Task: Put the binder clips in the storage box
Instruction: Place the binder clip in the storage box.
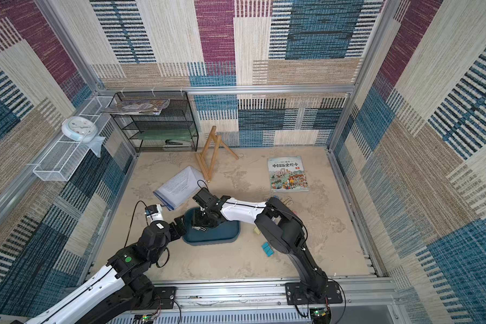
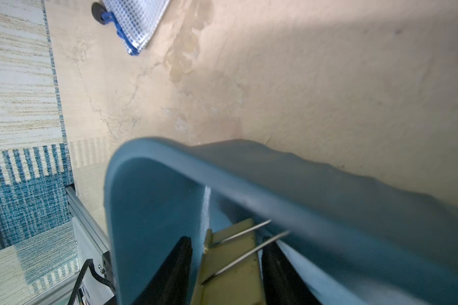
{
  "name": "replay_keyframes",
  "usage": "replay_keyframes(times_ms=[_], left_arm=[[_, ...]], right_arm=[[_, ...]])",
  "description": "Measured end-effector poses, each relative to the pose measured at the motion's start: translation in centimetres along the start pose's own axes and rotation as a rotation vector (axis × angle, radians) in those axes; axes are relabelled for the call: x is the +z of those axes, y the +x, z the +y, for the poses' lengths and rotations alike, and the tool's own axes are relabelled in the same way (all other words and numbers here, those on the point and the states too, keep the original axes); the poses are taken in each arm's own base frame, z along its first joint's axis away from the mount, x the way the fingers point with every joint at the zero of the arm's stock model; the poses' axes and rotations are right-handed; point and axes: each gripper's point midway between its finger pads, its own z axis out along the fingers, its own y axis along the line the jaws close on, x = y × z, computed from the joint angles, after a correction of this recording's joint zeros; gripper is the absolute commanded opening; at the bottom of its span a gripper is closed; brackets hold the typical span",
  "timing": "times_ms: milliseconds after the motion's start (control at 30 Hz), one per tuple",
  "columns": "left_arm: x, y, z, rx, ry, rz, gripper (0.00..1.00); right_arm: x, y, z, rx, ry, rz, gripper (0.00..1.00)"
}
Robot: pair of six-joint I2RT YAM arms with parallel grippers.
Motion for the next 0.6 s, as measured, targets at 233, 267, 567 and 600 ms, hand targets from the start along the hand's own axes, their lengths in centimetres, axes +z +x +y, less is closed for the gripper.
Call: replay_keyframes(times_ms=[233,267,567,600], left_arm=[[0.0,-0.2,-0.2,0.0,0.002,0.001,0.92],[0.0,-0.2,-0.3,0.0,0.003,0.003,0.92],[0.6,0.6,-0.7,-0.005,0.012,0.037,0.91],[0.6,0.7,-0.8,-0.004,0.015,0.043,0.92]], right_arm=[[-5.5,-1.8,1.4,-0.044,0.004,-0.136,0.74],[-6.5,-1.9,1.6,-0.057,0.004,-0.157,0.75],[-15.0,-2.1,0.6,-0.136,0.053,-0.346,0.81],[-16.2,-2.1,0.3,-0.134,0.061,-0.378,0.81]])
